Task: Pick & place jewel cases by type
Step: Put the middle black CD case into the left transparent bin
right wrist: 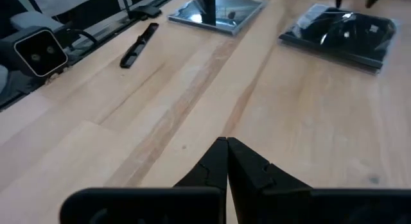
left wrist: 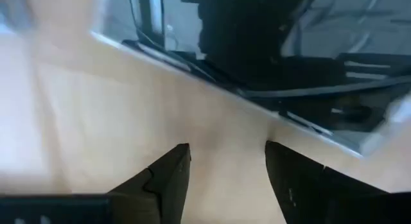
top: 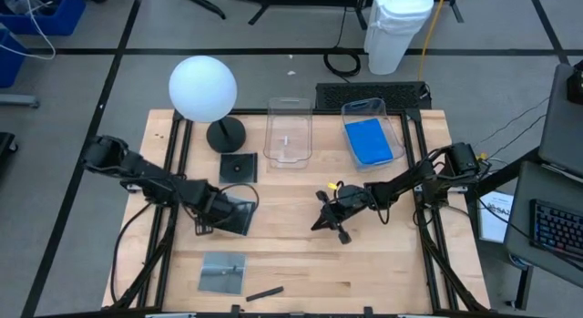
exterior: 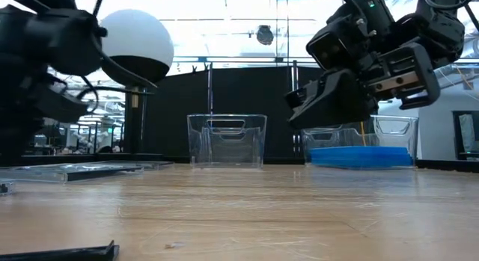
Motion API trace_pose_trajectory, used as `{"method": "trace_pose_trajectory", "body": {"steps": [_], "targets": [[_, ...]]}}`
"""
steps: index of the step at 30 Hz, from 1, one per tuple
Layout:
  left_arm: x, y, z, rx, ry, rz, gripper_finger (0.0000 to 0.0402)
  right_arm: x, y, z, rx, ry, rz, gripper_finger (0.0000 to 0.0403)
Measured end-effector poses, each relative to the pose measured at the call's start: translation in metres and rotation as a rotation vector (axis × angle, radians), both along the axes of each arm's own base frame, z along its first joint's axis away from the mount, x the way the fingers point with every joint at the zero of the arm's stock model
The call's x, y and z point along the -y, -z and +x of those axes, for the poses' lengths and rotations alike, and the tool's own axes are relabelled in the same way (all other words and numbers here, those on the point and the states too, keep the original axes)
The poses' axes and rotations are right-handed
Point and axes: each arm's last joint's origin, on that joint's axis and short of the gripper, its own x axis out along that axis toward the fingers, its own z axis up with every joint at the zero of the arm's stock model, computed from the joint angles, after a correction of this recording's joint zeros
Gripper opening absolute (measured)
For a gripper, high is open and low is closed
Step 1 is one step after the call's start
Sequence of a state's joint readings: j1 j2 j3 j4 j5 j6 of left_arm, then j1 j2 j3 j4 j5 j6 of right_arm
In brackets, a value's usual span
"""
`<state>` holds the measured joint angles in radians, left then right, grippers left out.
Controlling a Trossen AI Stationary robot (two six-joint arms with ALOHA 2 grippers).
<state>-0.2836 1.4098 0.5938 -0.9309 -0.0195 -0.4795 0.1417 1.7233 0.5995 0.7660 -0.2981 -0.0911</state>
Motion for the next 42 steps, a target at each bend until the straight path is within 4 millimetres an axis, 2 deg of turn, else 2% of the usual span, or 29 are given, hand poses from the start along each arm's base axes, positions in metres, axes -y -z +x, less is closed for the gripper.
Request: {"method": "trace_pose_trajectory", "body": {"steps": [6,12,16,18,22,28,32,36,42], "targets": [[-0.016,-0.003,0.014,0.066,0.024,-0.005,0.0222,-0.001,0.0,0.0,-0.009,-0.017,0.022,0.0004],[-0.023,0.0,0.033,0.205,-0.001,-0.09,0.0215,0.0,0.002,-0.001,-0.032,0.033,0.005,0.0004],[-0.023,0.005,0.047,0.299,0.015,-0.102,0.0199,0.005,0.007,-0.002,-0.03,0.113,-0.163,0.0005],[-0.022,0.007,0.055,0.341,0.021,-0.11,0.0191,0.006,0.009,-0.002,-0.026,0.094,-0.25,0.0012],[-0.022,0.007,0.065,0.392,0.022,-0.104,0.0185,0.003,0.011,-0.003,-0.011,0.039,-0.32,0.0046],[-0.02,0.007,0.079,0.442,0.002,-0.117,0.0184,-0.005,0.005,0.002,0.021,0.022,-0.33,0.0141],[-0.017,0.012,0.093,0.475,0.001,-0.144,0.0184,-0.012,0.006,0.01,0.041,0.092,-0.429,0.0193],[-0.015,0.018,0.107,0.495,-0.006,-0.156,0.0184,-0.019,0.016,0.02,0.008,0.116,-0.557,0.0219],[-0.014,0.015,0.119,0.543,0.015,-0.166,0.0184,-0.024,0.032,0.026,-0.178,0.12,-0.667,0.0226]]}}
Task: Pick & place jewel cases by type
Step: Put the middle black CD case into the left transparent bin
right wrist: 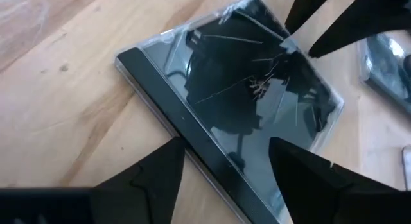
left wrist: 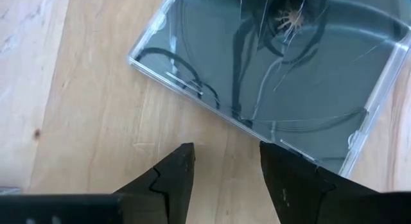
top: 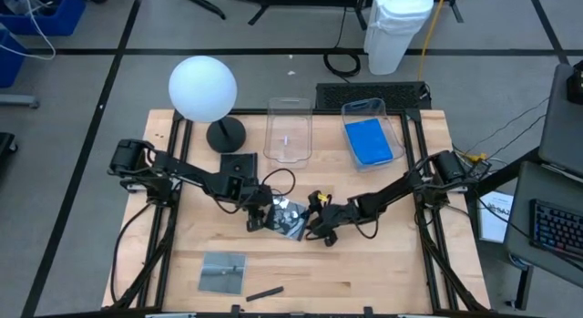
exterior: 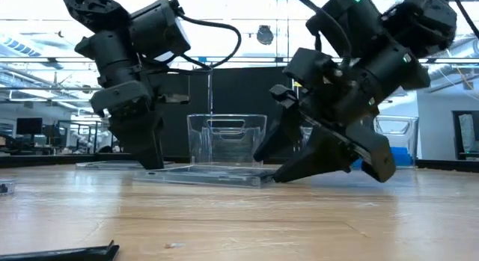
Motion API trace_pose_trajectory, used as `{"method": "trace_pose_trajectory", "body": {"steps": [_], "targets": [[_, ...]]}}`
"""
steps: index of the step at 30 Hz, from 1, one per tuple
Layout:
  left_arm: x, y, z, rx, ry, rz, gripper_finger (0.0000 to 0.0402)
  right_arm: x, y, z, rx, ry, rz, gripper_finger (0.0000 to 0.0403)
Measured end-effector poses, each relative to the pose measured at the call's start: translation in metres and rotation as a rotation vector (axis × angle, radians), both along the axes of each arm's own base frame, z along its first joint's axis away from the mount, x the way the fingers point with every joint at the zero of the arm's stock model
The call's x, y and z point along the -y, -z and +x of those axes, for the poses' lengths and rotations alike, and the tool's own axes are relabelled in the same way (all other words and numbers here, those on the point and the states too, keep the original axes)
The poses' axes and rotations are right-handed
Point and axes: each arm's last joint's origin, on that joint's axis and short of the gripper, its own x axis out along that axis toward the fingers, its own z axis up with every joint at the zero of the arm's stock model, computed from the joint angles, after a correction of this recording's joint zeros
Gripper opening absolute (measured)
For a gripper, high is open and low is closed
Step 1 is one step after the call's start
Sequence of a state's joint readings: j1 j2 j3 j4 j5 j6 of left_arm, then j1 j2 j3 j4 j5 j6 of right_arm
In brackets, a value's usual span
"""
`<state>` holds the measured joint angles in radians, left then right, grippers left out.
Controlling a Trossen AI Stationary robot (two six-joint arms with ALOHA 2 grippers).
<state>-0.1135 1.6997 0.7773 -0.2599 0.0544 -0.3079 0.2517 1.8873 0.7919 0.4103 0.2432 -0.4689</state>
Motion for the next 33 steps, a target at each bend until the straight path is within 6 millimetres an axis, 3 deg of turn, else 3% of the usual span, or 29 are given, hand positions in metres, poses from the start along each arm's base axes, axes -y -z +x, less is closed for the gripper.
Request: {"method": "trace_pose_trajectory", "body": {"steps": [9,14,18,29,33], "targets": [[0.0,-0.002,0.002,0.009,0.023,0.015,0.0184,0.0,-0.007,0.002,0.085,0.116,-0.047,0.0211],[0.002,-0.002,0.002,0.008,0.03,0.022,0.0184,0.002,-0.032,0.0,0.174,0.17,-0.195,0.0208],[0.003,-0.002,0.002,0.008,0.037,0.018,0.0184,-0.001,-0.058,0.0,0.271,0.167,-0.124,0.0208],[0.003,-0.002,0.003,0.018,0.044,0.034,0.0184,-0.001,-0.04,0.002,0.189,0.056,-0.034,0.0208],[0.003,-0.002,0.003,0.017,0.045,0.036,0.0184,-0.002,-0.045,0.004,0.236,0.051,-0.027,0.0208]]}}
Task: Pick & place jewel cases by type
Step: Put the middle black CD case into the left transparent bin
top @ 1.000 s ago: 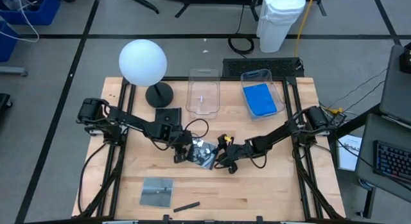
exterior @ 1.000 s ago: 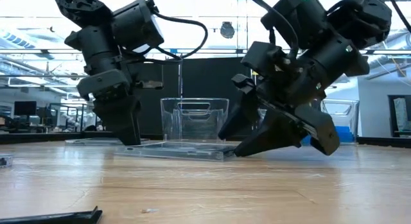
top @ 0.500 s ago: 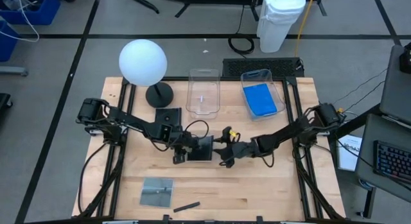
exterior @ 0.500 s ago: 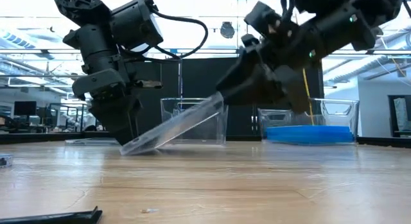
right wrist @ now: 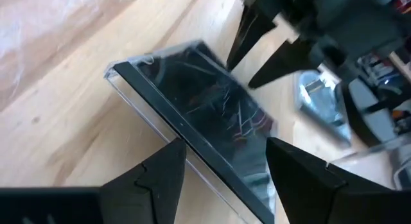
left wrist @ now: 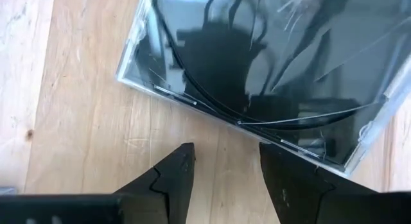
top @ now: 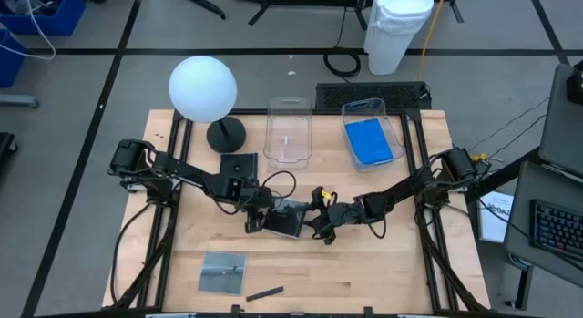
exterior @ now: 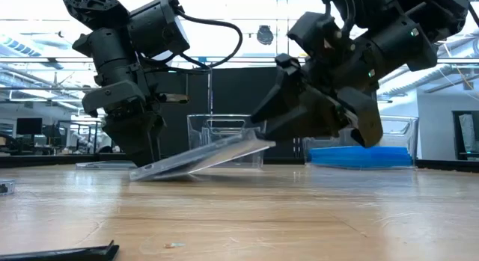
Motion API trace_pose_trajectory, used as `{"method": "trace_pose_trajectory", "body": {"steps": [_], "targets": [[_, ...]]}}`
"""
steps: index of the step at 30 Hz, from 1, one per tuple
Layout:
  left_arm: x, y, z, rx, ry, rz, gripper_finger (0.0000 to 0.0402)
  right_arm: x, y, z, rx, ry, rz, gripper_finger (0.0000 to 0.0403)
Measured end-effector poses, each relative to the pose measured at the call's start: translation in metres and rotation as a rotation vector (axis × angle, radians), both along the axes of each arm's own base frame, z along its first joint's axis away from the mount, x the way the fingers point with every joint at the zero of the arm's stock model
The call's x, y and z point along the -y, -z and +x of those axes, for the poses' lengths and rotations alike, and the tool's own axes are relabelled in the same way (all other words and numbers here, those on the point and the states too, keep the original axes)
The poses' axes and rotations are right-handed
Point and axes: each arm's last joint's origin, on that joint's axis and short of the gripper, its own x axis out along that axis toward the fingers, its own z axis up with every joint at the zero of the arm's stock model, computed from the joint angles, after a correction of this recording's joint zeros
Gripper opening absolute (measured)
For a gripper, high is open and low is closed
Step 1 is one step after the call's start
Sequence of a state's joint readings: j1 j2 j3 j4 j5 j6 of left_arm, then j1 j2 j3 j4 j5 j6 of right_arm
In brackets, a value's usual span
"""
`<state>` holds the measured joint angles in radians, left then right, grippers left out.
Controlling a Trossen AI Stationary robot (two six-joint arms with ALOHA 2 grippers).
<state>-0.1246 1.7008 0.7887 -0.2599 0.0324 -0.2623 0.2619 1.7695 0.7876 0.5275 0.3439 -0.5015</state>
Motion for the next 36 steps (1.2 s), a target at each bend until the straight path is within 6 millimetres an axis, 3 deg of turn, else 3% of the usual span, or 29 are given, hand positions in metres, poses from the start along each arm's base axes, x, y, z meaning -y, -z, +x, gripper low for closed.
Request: {"method": "trace_pose_trajectory", "body": {"steps": [10,21,36], "targets": [[0.0,0.0,0.0,-0.002,-0.004,0.007,0.0184,0.0,-0.017,0.008,0.163,0.01,-0.004,0.0208],[0.0,-0.001,0.001,0.009,-0.003,0.008,0.0184,0.007,-0.02,0.012,0.208,-0.015,0.034,0.0208],[0.002,-0.006,0.015,0.178,0.098,0.02,0.0184,0.017,-0.031,0.02,0.283,-0.032,0.115,0.0208]]}}
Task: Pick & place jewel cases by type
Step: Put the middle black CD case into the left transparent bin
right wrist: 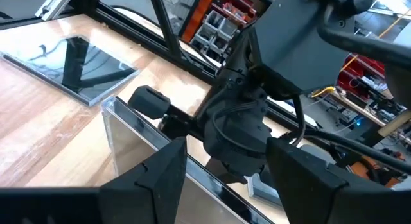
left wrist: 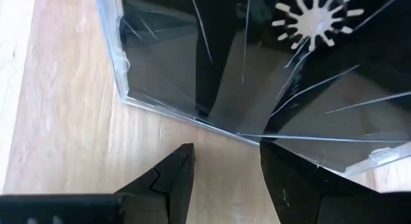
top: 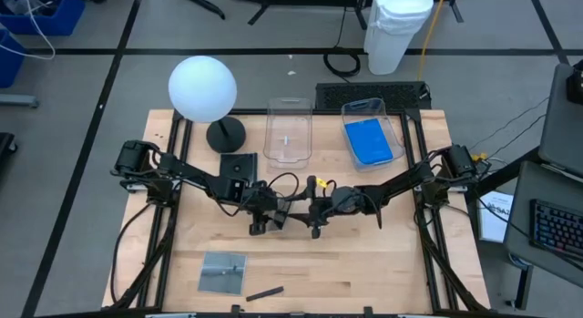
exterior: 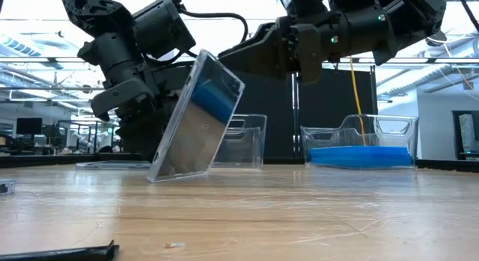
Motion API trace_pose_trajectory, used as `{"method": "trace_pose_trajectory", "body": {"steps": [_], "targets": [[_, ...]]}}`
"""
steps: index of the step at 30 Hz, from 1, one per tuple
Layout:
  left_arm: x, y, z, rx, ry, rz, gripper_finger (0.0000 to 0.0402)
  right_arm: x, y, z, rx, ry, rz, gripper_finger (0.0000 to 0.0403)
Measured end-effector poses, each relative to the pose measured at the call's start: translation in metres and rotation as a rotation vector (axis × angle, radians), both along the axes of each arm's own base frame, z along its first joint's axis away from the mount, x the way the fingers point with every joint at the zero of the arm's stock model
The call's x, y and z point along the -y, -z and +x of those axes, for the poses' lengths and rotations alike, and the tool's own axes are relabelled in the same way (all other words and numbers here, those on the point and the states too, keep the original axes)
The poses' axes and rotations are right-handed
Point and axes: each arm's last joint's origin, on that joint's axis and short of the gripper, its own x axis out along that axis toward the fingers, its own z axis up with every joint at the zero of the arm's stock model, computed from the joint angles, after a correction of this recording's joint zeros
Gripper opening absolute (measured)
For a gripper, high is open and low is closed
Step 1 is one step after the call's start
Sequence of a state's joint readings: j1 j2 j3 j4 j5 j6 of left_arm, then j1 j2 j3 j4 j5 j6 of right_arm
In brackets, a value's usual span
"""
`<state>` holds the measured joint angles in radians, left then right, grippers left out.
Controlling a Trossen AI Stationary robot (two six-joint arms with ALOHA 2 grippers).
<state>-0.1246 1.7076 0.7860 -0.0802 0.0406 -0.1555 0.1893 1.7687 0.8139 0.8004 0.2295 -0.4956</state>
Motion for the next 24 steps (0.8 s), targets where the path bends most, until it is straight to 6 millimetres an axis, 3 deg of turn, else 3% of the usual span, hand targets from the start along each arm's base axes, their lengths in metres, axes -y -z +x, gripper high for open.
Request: {"method": "trace_pose_trajectory", "body": {"steps": [7,19,24], "targets": [[0.0,-0.011,0.0,0.054,0.056,0.039,0.0184,0.002,0.001,0.0,-0.006,-0.011,0.009,0.0208],[-0.002,-0.075,-0.011,0.307,0.039,0.044,0.0184,0.01,0.005,0.001,-0.035,-0.005,0.042,0.0208],[-0.004,-0.076,-0.02,0.236,0.017,0.052,0.0184,0.01,0.012,-0.002,-0.118,-0.018,0.02,0.0208]]}}
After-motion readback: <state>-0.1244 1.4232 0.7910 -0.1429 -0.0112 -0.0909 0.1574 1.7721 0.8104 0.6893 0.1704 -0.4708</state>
